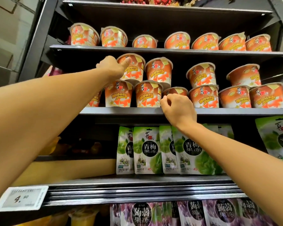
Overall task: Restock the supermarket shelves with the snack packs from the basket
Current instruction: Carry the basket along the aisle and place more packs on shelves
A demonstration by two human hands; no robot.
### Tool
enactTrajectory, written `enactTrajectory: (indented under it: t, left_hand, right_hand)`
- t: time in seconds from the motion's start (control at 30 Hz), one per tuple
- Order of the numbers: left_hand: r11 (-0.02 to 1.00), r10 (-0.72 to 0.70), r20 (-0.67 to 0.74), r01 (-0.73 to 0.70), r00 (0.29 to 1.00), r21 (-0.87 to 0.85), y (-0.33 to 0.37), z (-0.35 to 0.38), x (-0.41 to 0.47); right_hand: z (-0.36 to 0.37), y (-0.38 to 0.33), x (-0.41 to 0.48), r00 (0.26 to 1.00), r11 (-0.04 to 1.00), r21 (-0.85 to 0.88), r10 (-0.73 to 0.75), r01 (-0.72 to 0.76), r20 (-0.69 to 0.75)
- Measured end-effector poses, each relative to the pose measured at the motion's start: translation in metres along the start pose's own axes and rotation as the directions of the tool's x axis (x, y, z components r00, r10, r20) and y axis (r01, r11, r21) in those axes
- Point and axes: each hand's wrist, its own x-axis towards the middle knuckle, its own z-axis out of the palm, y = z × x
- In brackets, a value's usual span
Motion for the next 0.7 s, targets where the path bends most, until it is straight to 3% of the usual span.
enactTrajectory:
  t: [0.1,0.17,0.3,0.43,0.7]
  left_hand:
    - [0.998,0.057,-0.19,-0.058,0.98,-0.002,0.0,-0.009,-0.019]
    - [0.987,0.088,-0.215,-0.114,0.973,-0.112,0.0,-0.014,-0.042]
    - [0.95,0.11,-0.04,-0.117,0.993,-0.288,-0.011,-0.015,-0.108]
    - [0.915,0.04,0.187,0.039,0.982,-0.401,-0.04,-0.012,-0.186]
    - [0.837,-0.138,0.503,0.372,0.853,-0.401,-0.111,0.008,-0.402]
  right_hand:
    - [-0.003,0.0,0.001,1.0,1.0,0.011,0.005,-0.005,0.014]
    - [-0.009,0.001,0.003,0.999,0.999,0.035,0.012,-0.013,0.047]
    - [-0.022,-0.006,-0.012,0.997,0.977,0.201,0.074,-0.077,0.023]
    - [-0.042,-0.021,-0.066,0.978,0.89,0.419,0.205,-0.178,-0.02]
    - [-0.092,-0.057,-0.276,0.901,0.583,0.688,0.311,-0.432,0.302]
